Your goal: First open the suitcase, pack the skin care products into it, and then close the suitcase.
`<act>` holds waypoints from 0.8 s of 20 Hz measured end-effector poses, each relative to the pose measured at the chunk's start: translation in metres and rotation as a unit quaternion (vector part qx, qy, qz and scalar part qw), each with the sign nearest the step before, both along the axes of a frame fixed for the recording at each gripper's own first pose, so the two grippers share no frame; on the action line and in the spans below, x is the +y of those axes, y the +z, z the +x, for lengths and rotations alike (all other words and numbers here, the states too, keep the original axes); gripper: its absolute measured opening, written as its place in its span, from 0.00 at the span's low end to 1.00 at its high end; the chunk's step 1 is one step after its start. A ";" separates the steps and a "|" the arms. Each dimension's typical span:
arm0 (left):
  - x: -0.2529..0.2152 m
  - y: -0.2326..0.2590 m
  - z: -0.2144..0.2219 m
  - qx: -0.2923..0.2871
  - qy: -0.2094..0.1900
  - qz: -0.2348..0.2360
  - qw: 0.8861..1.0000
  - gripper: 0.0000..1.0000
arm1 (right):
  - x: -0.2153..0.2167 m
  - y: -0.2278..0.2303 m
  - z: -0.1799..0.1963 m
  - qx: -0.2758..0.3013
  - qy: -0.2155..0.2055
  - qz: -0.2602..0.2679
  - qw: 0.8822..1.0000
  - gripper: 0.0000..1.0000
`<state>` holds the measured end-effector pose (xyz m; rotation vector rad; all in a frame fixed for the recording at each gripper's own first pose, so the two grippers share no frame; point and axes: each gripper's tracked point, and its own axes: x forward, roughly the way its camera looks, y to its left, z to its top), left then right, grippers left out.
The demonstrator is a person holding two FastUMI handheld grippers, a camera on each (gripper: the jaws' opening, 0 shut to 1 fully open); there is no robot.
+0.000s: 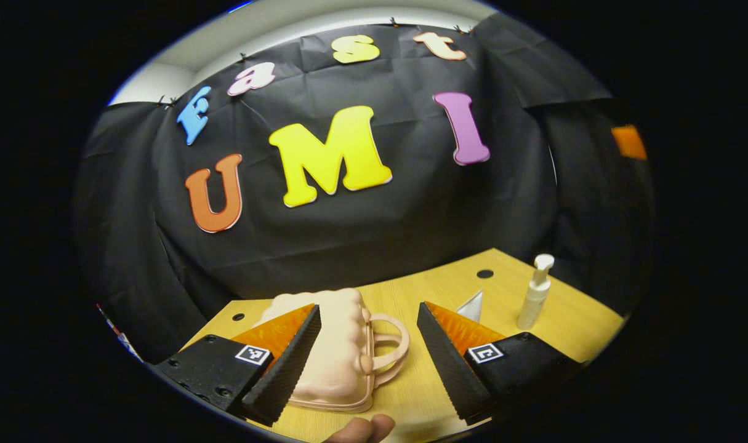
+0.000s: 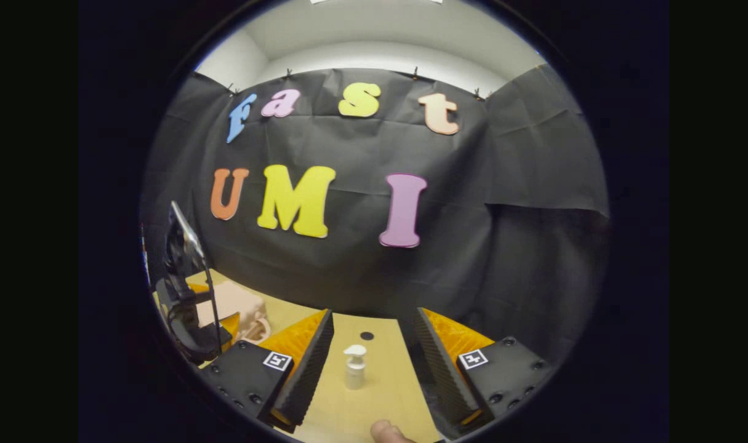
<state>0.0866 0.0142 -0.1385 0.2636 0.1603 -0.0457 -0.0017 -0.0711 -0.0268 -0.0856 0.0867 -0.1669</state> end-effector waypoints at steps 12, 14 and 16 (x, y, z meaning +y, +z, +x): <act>-0.002 -0.119 0.051 0.107 -0.032 0.262 0.958 0.94 | -0.074 -0.049 -0.041 0.038 -0.074 0.024 0.996 0.80; 0.006 -0.116 0.061 0.108 -0.019 0.315 0.943 0.94 | -0.082 -0.057 -0.042 0.039 -0.066 0.013 0.997 0.80; 0.010 -0.116 0.066 0.114 -0.011 0.357 0.927 0.89 | -0.092 -0.063 -0.043 0.044 -0.055 0.018 0.997 0.80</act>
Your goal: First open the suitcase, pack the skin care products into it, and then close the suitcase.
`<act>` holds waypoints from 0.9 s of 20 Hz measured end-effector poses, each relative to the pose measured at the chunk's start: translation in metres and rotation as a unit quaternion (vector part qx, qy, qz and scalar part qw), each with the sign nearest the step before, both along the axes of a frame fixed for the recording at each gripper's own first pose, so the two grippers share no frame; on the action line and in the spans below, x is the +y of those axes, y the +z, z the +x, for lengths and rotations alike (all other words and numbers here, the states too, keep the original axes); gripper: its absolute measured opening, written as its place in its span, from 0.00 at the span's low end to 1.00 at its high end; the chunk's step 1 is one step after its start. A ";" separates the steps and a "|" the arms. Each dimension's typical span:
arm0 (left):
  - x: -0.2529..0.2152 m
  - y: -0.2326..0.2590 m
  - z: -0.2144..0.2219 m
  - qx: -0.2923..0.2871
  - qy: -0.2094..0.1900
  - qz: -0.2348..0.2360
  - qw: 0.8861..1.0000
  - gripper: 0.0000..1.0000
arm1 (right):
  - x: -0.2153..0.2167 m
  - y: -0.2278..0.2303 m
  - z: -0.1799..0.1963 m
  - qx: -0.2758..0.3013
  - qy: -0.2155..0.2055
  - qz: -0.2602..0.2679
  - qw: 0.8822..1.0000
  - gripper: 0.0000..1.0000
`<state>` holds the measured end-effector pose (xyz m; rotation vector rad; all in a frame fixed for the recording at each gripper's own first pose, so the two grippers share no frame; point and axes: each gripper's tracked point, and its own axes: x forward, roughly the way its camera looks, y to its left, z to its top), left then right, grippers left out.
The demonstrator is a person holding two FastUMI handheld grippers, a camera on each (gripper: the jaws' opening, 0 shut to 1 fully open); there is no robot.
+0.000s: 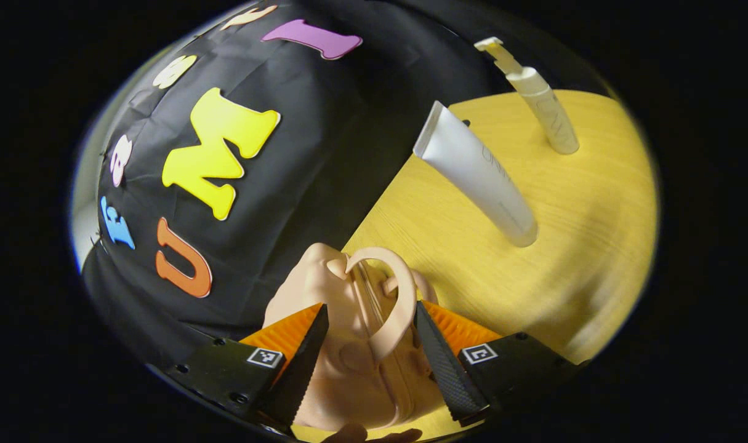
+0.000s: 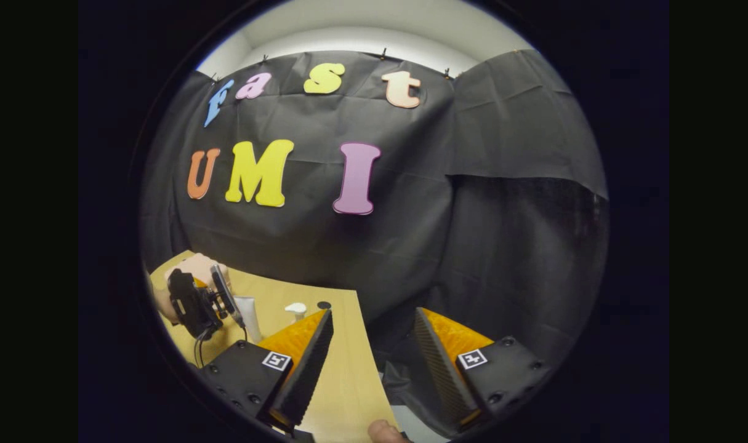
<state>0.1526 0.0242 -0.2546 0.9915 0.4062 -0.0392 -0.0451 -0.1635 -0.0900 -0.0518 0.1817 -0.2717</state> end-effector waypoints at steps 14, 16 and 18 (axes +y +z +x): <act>0.002 -0.002 -0.002 0.086 -0.025 0.093 0.992 0.13 | 0.027 -0.007 0.008 0.003 0.056 0.035 0.998 0.80; 0.004 0.007 -0.005 0.090 -0.032 0.075 0.993 0.10 | 0.042 0.000 0.010 -0.001 0.044 0.032 0.999 0.79; 0.011 0.019 -0.008 0.092 -0.036 0.035 0.994 0.07 | 0.060 0.009 0.011 -0.005 0.036 0.033 0.999 0.80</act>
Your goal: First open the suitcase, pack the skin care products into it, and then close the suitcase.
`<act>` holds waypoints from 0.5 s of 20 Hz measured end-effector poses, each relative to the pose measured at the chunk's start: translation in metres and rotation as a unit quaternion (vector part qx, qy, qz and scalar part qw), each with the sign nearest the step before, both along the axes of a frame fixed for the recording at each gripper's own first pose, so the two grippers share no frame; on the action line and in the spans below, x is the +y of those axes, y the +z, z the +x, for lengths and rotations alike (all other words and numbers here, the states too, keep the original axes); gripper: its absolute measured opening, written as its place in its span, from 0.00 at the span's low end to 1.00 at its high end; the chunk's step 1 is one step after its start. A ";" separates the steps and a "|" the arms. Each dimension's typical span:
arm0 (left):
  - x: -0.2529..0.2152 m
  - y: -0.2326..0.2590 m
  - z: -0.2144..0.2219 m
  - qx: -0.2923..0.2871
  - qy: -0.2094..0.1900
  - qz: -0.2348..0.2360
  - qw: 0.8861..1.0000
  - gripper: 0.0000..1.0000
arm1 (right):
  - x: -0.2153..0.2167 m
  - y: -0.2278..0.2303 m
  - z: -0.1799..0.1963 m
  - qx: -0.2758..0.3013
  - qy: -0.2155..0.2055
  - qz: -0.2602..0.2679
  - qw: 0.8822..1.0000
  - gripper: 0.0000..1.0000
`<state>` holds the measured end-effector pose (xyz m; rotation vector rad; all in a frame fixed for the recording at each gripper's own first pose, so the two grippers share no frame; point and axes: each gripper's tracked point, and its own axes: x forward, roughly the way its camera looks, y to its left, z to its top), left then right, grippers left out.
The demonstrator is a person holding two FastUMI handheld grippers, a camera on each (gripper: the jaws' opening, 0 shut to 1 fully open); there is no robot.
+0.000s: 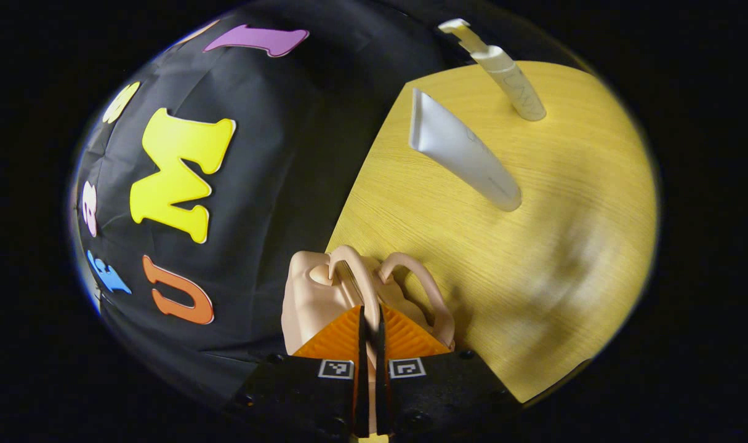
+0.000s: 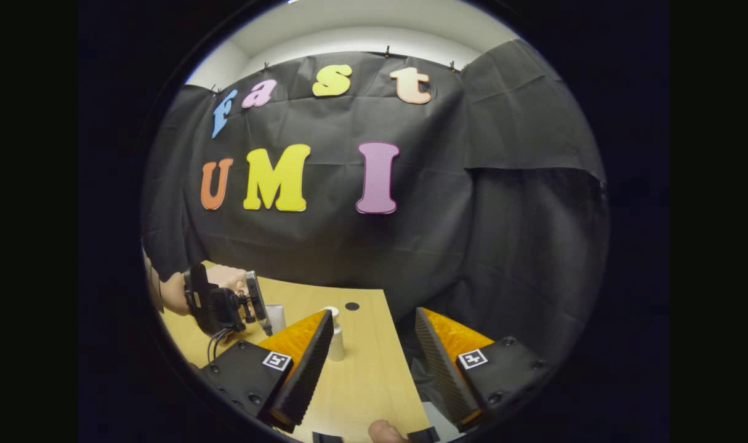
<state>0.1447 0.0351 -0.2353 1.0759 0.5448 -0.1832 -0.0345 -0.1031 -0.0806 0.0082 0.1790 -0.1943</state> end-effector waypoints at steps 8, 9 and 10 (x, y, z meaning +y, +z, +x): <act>0.050 0.086 -0.004 -0.022 -0.002 -0.162 0.987 0.03 | 0.077 0.030 0.014 -0.009 -0.032 -0.004 0.999 0.80; 0.063 0.100 -0.006 -0.031 0.000 -0.182 0.983 0.03 | 0.087 0.034 0.017 -0.010 -0.034 -0.001 0.999 0.80; 0.079 0.113 -0.007 -0.039 0.006 -0.203 0.978 0.03 | 0.096 0.037 0.022 -0.009 -0.039 -0.004 0.999 0.80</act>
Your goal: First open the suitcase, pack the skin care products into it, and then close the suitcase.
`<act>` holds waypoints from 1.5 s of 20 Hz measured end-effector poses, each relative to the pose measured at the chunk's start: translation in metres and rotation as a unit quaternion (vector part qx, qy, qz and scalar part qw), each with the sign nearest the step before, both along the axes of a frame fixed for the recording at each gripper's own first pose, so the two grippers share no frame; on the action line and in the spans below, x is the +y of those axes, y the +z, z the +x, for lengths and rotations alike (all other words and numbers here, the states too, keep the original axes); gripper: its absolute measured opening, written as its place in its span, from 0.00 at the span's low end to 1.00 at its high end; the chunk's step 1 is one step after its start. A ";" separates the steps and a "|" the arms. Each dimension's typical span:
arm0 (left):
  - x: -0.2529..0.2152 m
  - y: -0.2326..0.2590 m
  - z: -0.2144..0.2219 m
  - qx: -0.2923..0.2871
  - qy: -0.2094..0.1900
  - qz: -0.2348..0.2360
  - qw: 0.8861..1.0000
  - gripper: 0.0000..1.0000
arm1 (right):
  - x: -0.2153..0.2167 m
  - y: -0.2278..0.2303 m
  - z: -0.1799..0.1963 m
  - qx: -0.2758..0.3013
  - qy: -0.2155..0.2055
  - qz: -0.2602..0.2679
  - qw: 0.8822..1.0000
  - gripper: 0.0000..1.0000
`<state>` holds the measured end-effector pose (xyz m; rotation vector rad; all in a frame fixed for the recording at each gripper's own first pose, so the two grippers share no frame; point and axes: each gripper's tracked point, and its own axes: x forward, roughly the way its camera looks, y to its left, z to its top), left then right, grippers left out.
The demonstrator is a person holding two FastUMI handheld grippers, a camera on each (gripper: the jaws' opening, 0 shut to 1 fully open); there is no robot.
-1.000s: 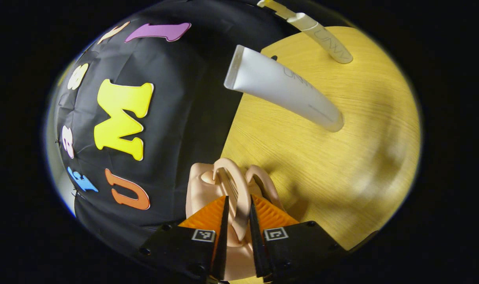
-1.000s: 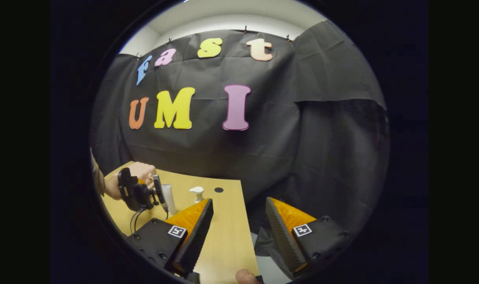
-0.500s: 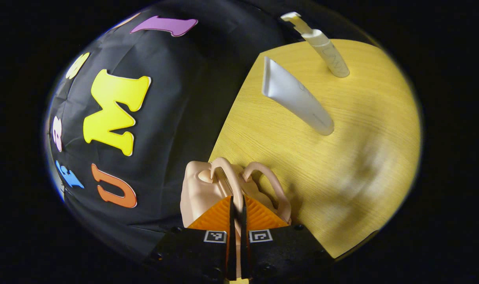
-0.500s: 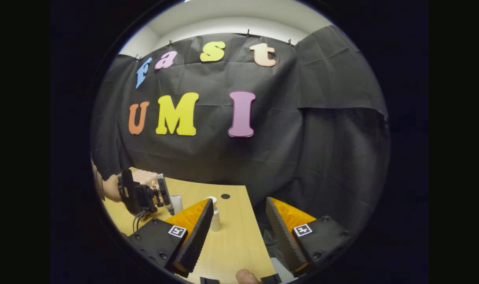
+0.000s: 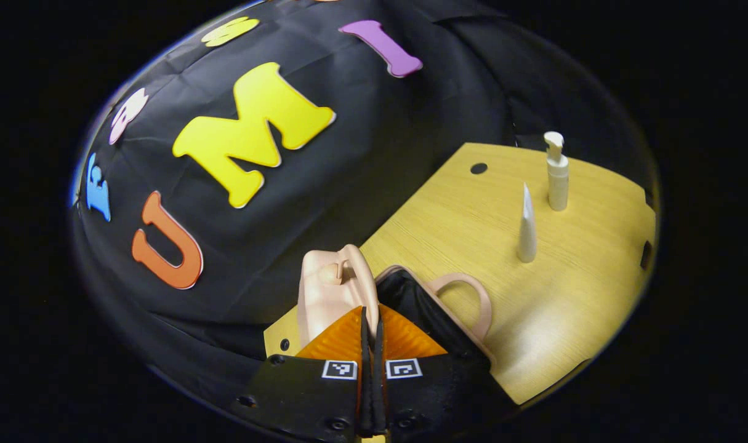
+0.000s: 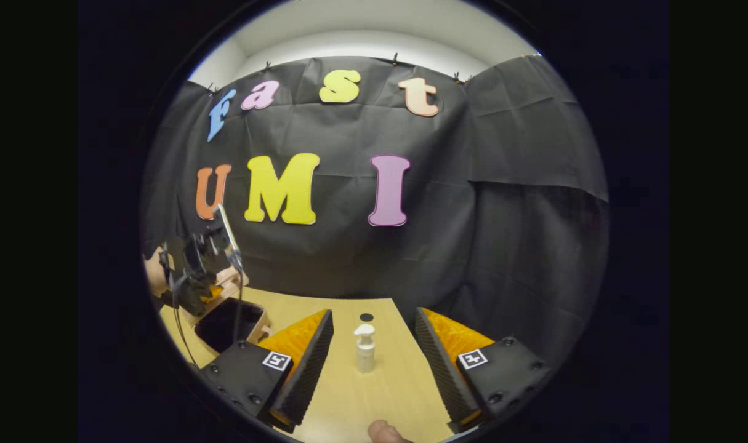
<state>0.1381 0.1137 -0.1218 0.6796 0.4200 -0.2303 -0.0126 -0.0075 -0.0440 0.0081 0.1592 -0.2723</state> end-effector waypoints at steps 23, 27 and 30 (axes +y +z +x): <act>0.402 -0.139 0.012 0.081 0.151 -0.110 0.979 0.03 | 0.138 -0.018 0.055 0.088 0.013 0.015 0.996 0.80; 0.415 -0.182 0.016 0.111 0.162 -0.162 0.967 0.03 | 0.139 -0.028 0.051 0.107 0.008 0.008 0.994 0.80; 0.414 -0.215 0.020 0.142 0.149 -0.207 0.956 0.03 | 0.138 -0.034 0.048 0.122 0.003 0.001 0.993 0.80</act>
